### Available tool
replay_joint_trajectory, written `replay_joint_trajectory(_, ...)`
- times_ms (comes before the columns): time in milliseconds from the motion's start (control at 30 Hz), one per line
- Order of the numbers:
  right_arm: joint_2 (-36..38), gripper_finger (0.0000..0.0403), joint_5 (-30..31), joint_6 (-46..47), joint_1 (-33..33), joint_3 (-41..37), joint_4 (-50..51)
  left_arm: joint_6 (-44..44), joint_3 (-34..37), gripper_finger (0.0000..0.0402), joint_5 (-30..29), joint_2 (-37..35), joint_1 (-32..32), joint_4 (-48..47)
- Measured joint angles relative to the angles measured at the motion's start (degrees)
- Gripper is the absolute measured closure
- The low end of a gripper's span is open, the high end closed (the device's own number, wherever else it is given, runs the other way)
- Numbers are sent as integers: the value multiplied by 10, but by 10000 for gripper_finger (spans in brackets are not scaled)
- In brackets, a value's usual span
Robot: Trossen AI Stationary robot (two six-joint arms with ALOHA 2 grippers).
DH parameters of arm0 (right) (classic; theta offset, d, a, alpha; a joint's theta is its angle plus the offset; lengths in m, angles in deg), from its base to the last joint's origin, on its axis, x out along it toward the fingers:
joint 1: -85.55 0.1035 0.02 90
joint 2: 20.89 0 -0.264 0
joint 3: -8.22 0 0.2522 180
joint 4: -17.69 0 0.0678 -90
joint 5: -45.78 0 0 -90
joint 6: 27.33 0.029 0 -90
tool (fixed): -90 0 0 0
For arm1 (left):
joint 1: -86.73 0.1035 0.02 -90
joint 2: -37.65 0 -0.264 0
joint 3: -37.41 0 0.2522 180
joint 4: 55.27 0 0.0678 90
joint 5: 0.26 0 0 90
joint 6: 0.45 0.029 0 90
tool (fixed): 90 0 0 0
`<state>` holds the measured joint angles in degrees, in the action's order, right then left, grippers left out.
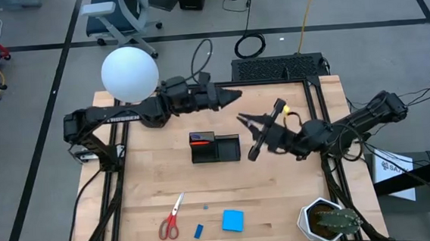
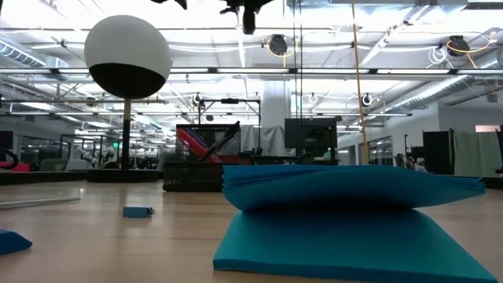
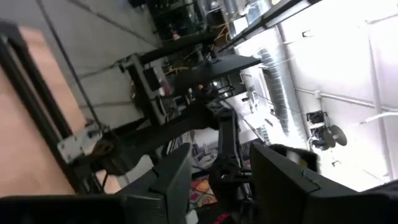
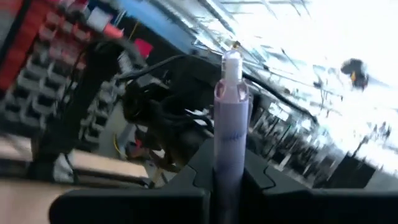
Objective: Pick and place office supplies into organizer
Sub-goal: Put the purple pen into the desk organizer
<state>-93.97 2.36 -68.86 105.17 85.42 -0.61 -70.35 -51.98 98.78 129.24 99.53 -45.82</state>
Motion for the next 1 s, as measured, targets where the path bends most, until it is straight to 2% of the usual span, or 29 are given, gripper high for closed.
replay_joint_trajectory(167, 12, 386, -6, 151, -30, 0, 28, 62, 0, 234, 0, -45, 14, -48)
replay_joint_trajectory(400, -5, 386, -156, 336, -109, 0, 58, 157, -1, 234, -2, -127, 21, -145)
replay_joint_trajectory(733, -47, 386, -314, 442, -229, 0, 58, 346, -1, 234, -77, -268, 21, -335)
replay_joint_trajectory(867, -78, 386, -385, 472, -265, 0, 49, 381, -1, 234, -91, -303, 21, -373)
replay_joint_trajectory(1000, -117, 386, -423, 485, -280, 0, 22, 398, -1, 234, -98, -323, 21, -394)
